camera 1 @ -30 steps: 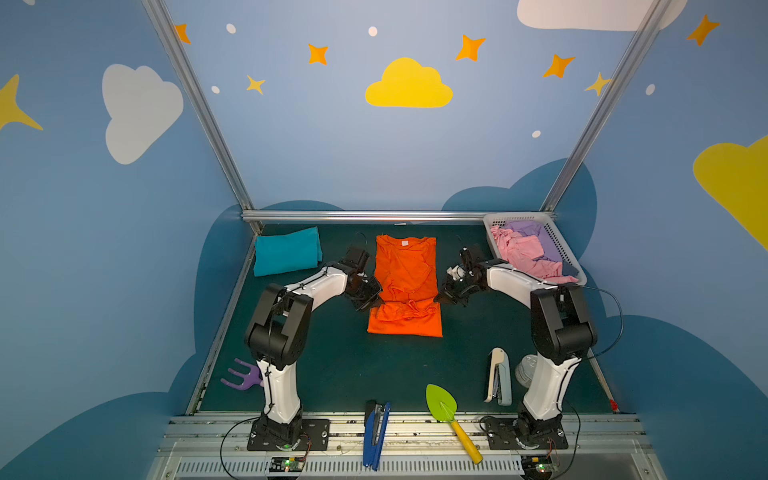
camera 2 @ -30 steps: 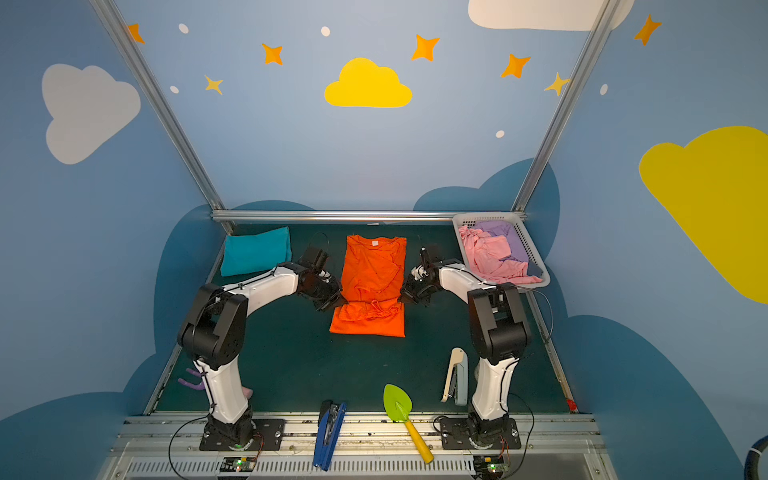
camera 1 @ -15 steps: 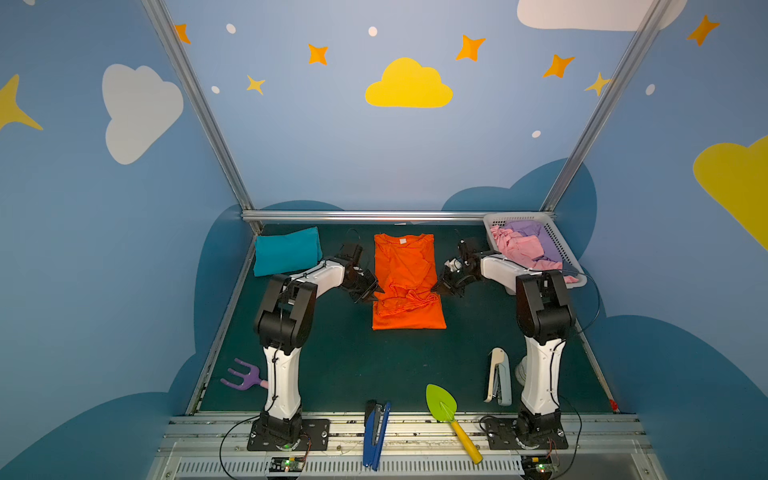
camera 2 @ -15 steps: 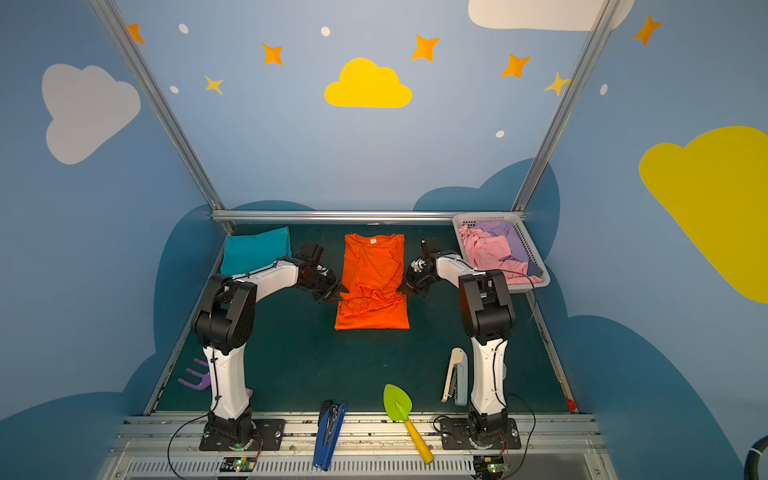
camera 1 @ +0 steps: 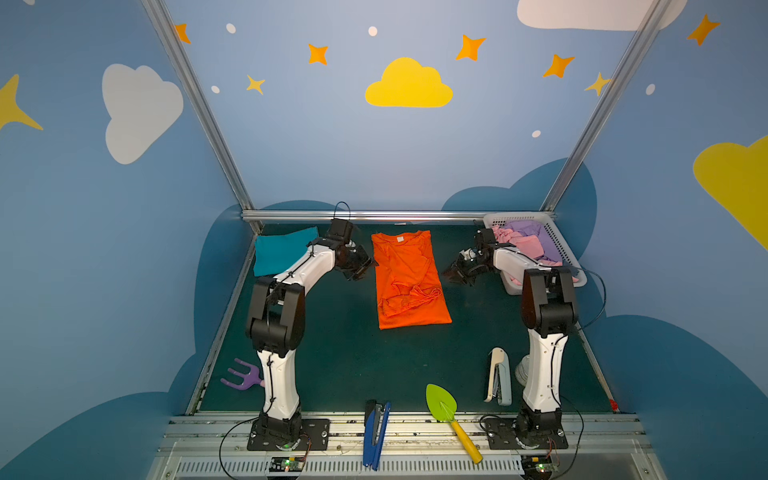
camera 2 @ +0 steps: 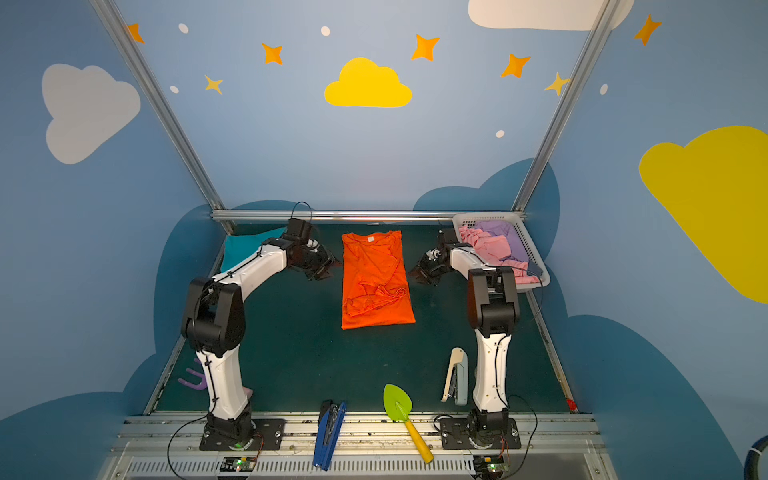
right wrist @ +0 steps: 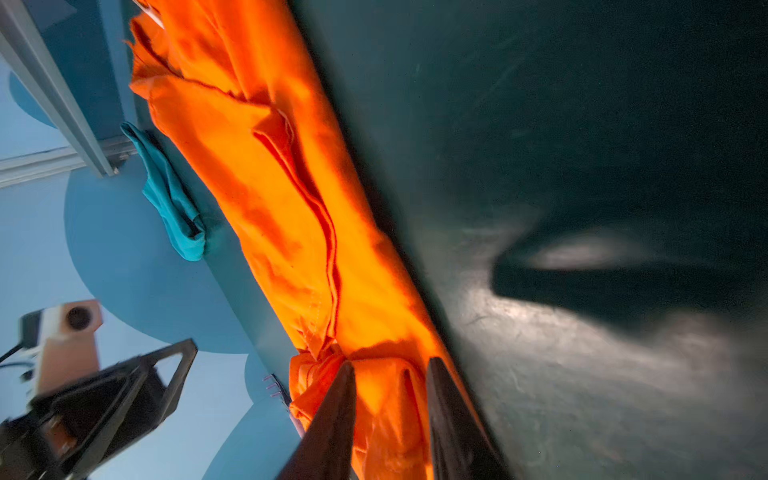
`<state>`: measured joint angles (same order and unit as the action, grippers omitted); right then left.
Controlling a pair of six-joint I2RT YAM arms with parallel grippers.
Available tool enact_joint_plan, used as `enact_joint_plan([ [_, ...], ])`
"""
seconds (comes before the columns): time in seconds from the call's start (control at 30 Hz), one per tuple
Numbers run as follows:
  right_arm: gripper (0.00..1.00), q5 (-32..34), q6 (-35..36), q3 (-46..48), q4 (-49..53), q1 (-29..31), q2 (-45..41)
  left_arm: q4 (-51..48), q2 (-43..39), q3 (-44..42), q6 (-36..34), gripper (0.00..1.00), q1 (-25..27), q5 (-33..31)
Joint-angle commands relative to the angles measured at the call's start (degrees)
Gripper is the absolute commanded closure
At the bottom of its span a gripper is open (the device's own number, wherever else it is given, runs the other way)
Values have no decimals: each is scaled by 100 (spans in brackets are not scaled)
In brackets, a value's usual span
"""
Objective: Fold and stack the t-shirts
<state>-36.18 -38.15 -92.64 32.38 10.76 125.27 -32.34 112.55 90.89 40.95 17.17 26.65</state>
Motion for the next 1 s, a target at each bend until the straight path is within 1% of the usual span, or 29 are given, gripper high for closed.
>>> enact_joint_plan([
  [0.0, 64, 307, 388, 181, 406, 284, -459, -1098, -328, -75, -1000, 46, 756, -1367],
  [0.03, 62, 428, 478, 205, 490, 342, -493, -1176, -330, -135, -1049, 45, 893, -1601],
  [0.07, 59, 564, 558, 226, 567, 403, -541, -1213, -307, -222, -1070, 42, 999, -1658],
  [0.13, 54, 713, 633, 295, 620, 478, -590, -1172, -249, -420, -997, 38, 1088, -1598],
  [0.2, 51, 770, 658, 350, 609, 507, -604, -1096, -195, -598, -895, 38, 1106, -1607],
  [0.33, 49, 784, 669, 374, 577, 492, -550, -987, -163, -791, -761, 35, 1106, -1700],
  [0.47, 49, 710, 642, 313, 493, 478, -411, -754, -103, -842, -644, 36, 1130, -1548],
  [0.53, 49, 634, 618, 270, 464, 460, -333, -682, -31, -811, -588, 38, 1140, -1493],
  [0.67, 52, 454, 555, 194, 400, 430, -206, -539, 132, -773, -475, 44, 1174, -1104],
  [0.77, 53, 377, 528, 175, 385, 419, -204, -502, 202, -762, -438, 46, 1218, -1005],
  [0.83, 54, 350, 521, 167, 378, 416, -229, -499, 226, -766, -425, 50, 1256, -971],
  [0.9, 57, 311, 507, 157, 382, 416, -240, -502, 255, -766, -414, 55, 1272, -935],
  [0.97, 60, 252, 486, 145, 368, 415, -240, -502, 284, -766, -382, 58, 1280, -870],
])
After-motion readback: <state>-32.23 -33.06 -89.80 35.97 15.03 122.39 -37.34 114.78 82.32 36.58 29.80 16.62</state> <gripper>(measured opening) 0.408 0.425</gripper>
